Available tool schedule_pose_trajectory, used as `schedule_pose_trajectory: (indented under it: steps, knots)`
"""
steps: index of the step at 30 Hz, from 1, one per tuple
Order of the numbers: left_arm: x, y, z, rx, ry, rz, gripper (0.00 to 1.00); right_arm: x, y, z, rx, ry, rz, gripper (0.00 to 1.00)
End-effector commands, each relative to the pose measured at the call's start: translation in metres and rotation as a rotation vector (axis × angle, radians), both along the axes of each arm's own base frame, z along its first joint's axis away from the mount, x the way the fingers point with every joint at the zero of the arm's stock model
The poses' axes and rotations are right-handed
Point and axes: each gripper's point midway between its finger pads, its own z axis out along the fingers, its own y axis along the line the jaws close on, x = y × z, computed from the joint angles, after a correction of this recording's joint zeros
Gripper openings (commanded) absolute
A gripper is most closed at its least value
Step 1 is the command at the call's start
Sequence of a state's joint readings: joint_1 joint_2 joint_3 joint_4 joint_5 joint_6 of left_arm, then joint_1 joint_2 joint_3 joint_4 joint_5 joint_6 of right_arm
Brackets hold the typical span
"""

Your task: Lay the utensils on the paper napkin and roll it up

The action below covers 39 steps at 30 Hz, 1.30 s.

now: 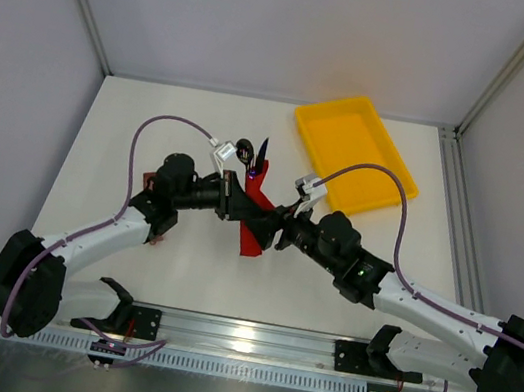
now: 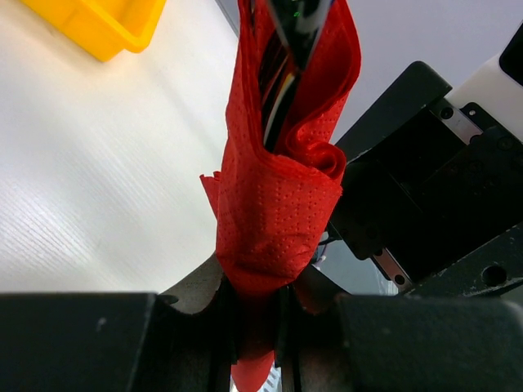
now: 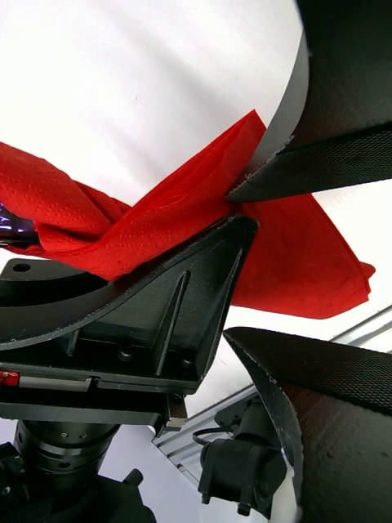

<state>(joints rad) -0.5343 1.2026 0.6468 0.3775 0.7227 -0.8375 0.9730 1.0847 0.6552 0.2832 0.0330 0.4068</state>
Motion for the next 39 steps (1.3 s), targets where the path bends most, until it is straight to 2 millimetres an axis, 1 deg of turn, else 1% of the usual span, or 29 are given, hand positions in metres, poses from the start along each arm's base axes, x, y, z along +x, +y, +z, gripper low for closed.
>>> schedule_pose_trajectory:
  steps: [1,8,11,13,14,16,17,19,21,22,23,27,29,30,32,34,35,36,39]
  knots:
    - [-0.008,-0.008,0.046,-0.114,-0.152,-0.07,0.0,-0.004,0.002,-0.006,-0.017,0.041,0.004,0.64]
    - [-0.005,-0.006,0.046,-0.095,-0.163,-0.049,0.0,-0.001,0.001,-0.013,-0.056,0.075,-0.018,0.64]
    - [-0.005,-0.006,0.049,-0.094,-0.168,-0.051,0.0,-0.003,0.002,-0.015,-0.058,0.081,-0.008,0.64]
    - [-0.004,-0.007,0.049,-0.096,-0.164,-0.053,0.0,-0.003,0.003,-0.01,-0.039,0.065,-0.001,0.64]
    - [-0.005,-0.007,0.051,-0.101,-0.169,-0.055,0.0,-0.004,0.003,-0.012,-0.038,0.065,0.002,0.64]
    - [-0.005,-0.007,0.051,-0.105,-0.168,-0.056,0.0,-0.007,0.006,-0.004,-0.004,0.042,0.026,0.64]
    - [-0.006,-0.007,0.051,-0.109,-0.165,-0.057,0.0,-0.008,0.005,-0.006,0.001,0.043,0.027,0.64]
    - [-0.007,-0.007,0.053,-0.12,-0.169,-0.063,0.0,-0.008,0.005,0.003,0.04,0.018,0.028,0.64]
    - [-0.009,-0.008,0.053,-0.128,-0.164,-0.075,0.0,-0.008,0.004,0.004,0.054,0.005,0.028,0.62]
    - [-0.009,-0.008,0.055,-0.136,-0.174,-0.078,0.0,-0.013,0.006,0.006,0.065,-0.001,0.061,0.6]
    - [-0.01,-0.009,0.054,-0.137,-0.169,-0.084,0.0,-0.015,0.006,0.004,0.067,-0.001,0.064,0.59]
    - [-0.018,-0.01,0.056,-0.149,-0.178,-0.134,0.0,-0.017,0.002,0.008,0.101,-0.016,0.061,0.46]
    - [-0.019,-0.01,0.058,-0.153,-0.181,-0.145,0.0,-0.021,-0.002,0.012,0.125,-0.032,0.067,0.43]
    - [-0.02,-0.01,0.058,-0.152,-0.18,-0.153,0.0,-0.021,-0.003,0.018,0.146,-0.048,0.065,0.39]
    - [-0.023,-0.011,0.058,-0.15,-0.177,-0.176,0.0,-0.024,-0.007,0.023,0.172,-0.066,0.066,0.34]
    - [-0.022,-0.011,0.058,-0.148,-0.178,-0.181,0.0,-0.025,-0.009,0.03,0.192,-0.082,0.068,0.26]
    - [-0.022,-0.012,0.058,-0.147,-0.175,-0.181,0.01,-0.026,-0.01,0.032,0.197,-0.084,0.071,0.23]
    - [-0.022,-0.012,0.058,-0.147,-0.175,-0.181,0.03,-0.028,-0.011,0.037,0.209,-0.099,0.081,0.18]
    - [-0.021,-0.012,0.063,-0.149,-0.179,-0.175,0.11,-0.034,-0.011,0.045,0.232,-0.119,0.106,0.07]
